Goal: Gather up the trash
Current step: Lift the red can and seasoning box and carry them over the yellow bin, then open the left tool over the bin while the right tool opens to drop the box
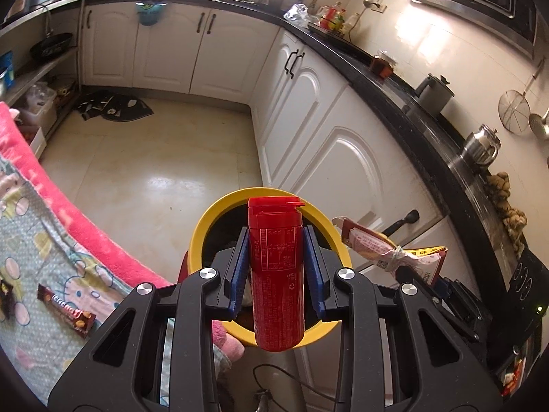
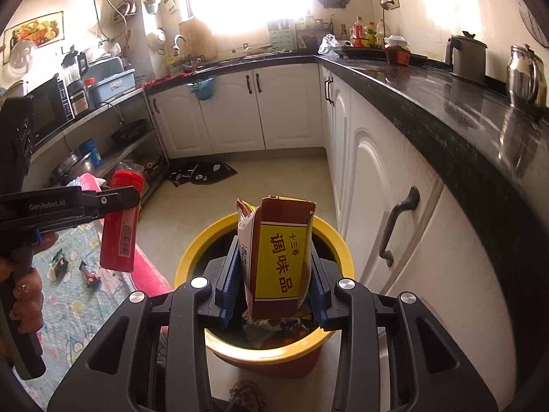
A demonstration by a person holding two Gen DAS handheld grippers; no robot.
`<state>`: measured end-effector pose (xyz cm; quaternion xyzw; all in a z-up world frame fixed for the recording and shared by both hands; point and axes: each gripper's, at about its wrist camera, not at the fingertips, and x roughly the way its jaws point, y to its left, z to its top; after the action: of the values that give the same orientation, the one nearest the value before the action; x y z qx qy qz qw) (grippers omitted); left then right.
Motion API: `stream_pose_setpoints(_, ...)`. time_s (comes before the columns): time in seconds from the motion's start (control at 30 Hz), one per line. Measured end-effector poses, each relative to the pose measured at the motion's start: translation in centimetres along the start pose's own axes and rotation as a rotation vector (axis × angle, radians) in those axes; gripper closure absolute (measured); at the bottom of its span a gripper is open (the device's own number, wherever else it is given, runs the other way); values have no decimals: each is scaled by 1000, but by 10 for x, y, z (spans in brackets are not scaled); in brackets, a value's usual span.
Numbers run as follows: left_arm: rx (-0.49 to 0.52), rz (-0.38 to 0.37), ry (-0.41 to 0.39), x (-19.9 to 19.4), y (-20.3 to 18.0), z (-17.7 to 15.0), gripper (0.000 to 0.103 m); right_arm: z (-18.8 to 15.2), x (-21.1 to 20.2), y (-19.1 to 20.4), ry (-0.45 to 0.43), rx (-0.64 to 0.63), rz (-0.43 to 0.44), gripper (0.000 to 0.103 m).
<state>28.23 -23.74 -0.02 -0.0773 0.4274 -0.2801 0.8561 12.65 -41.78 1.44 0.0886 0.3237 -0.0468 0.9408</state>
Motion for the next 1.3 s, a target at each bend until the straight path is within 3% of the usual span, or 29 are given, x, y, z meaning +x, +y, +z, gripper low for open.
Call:
stream_pose_setpoints(0.57, 70, -21, 78, 41, -7, -16, 79, -37, 23, 3, 83, 29, -14, 70)
stream_pose_setpoints(1.3, 31, -21, 216, 105, 18, -24, 79, -64, 82, 1, 253, 25, -26, 70)
